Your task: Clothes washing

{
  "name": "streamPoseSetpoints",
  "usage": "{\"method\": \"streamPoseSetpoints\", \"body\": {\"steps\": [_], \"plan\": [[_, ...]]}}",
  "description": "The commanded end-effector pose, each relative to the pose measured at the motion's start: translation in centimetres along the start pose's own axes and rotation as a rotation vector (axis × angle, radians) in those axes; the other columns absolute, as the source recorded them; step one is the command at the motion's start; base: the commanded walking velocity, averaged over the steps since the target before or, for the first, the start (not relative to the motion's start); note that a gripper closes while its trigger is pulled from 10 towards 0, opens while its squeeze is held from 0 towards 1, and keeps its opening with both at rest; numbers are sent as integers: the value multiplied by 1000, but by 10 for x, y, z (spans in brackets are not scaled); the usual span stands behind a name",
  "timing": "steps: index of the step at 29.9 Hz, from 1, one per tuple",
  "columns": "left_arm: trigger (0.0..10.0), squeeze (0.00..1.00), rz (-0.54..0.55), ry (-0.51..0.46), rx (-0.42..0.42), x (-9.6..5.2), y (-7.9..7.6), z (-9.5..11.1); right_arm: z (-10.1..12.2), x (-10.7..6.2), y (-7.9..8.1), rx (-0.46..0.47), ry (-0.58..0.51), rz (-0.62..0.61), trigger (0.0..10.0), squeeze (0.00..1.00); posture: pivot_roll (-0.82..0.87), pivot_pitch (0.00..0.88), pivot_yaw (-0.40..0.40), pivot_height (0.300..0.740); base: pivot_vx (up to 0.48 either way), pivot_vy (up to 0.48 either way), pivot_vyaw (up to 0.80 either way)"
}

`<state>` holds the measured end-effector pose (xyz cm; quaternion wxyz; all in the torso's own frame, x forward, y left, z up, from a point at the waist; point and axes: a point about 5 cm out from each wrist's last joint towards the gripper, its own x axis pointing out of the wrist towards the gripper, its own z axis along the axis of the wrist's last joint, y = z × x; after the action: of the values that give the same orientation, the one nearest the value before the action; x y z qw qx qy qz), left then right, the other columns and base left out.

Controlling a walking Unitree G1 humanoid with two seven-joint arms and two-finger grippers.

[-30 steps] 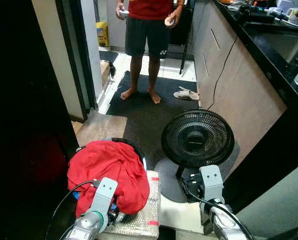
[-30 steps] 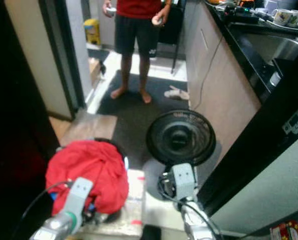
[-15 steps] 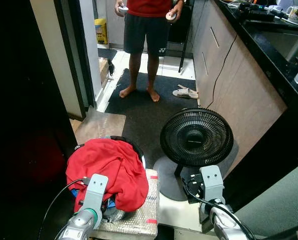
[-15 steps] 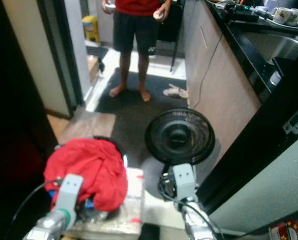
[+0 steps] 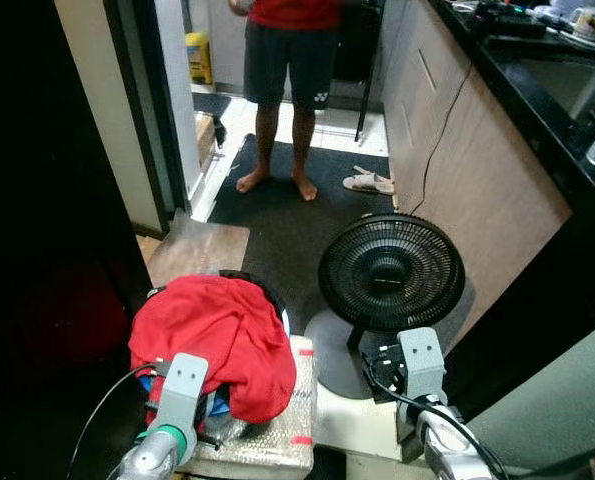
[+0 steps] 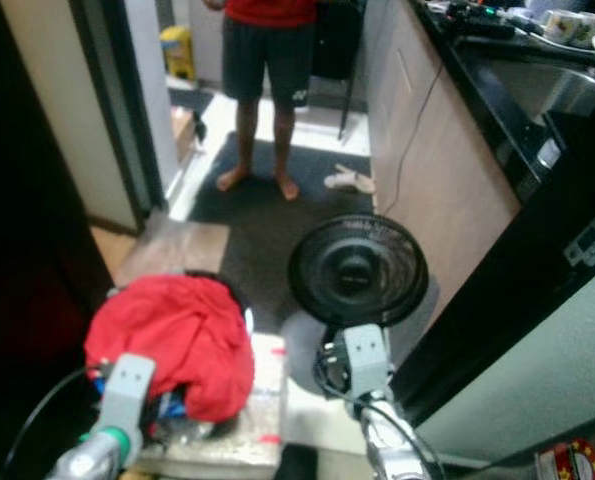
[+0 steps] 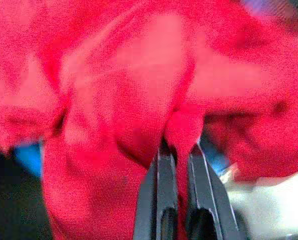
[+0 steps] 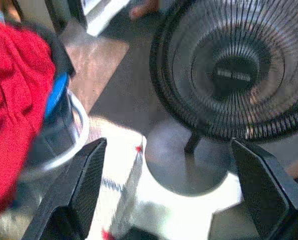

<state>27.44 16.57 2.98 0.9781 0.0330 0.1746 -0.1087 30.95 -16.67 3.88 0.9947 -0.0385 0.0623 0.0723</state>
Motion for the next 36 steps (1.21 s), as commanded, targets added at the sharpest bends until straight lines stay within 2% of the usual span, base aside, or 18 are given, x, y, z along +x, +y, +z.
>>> {"method": "streamPoseSetpoints", "body": {"steps": [1,2,3,4,5,6,7,10,12,14,16,21,23,24,26,27,30,36], "plan": [[10000,0,-95,-138,-14,-6,-13,32,5,-1,1,20,-43,2,10000,0,20,87,-21,740,0,0,0],[10000,0,-165,-239,-7,-15,-24,57,15,2,5,30,-97,20,10000,0,26,87,-20,740,0,0,0],[10000,0,-165,-239,-7,-15,-24,57,15,2,5,30,-97,20,10000,0,26,87,-20,740,0,0,0],[10000,0,-254,-344,1,-26,-36,84,28,5,10,41,-158,40,10000,0,26,84,-20,740,0,0,0],[10000,0,-310,-403,6,-33,-44,99,37,7,13,48,-195,53,10000,0,26,84,-20,740,0,0,0],[10000,0,-310,-403,6,-33,-44,99,37,7,13,48,-195,53,10000,0,26,84,-20,740,0,0,0],[10000,0,-394,-450,-14,-42,-52,113,45,9,15,55,-230,67,10000,0,26,84,-20,740,0,0,0],[10000,0,-478,-461,-34,-50,-57,118,54,11,17,64,-263,82,10000,0,27,76,-19,740,0,0,0],[10000,0,-568,-415,-15,-56,-61,111,71,14,23,96,-319,132,10000,0,24,71,-16,740,0,0,0],[10000,0,-575,-388,3,-57,-60,106,78,14,26,114,-338,159,10000,0,24,71,-16,740,0,0,0],[10000,0,-552,-361,-6,-57,-58,102,93,13,36,157,-375,269,10000,0,21,70,-14,740,0,0,0],[10000,0,-526,-350,-9,-56,-61,108,92,12,37,53,-329,360,10000,0,25,63,-23,740,0,0,0],[10000,0,-526,-350,-9,-56,-61,108,92,12,37,53,-329,360,10000,0,25,63,-23,740,0,0,0],[10000,0,-515,-347,-13,-57,-61,108,86,9,37,43,-294,415,10000,1000,24,62,-25,740,0,0,0],[10000,0,-515,-347,-13,-57,-61,108,86,9,37,43,-294,415,10000,1000,24,62,-25,740,0,0,0],[10000,0,-497,-339,-20,-58,-59,111,66,-4,43,-16,-167,616,10000,1000,28,61,-29,740,0,0,0],[10000,0,-491,-334,-20,-58,-58,113,52,-14,46,-48,-92,711,10000,1000,32,62,-32,740,0,0,0],[10000,0,-469,-330,-19,-56,-56,114,30,-16,36,-51,-13,641,10000,1000,40,72,-31,740,0,0,0]]}}
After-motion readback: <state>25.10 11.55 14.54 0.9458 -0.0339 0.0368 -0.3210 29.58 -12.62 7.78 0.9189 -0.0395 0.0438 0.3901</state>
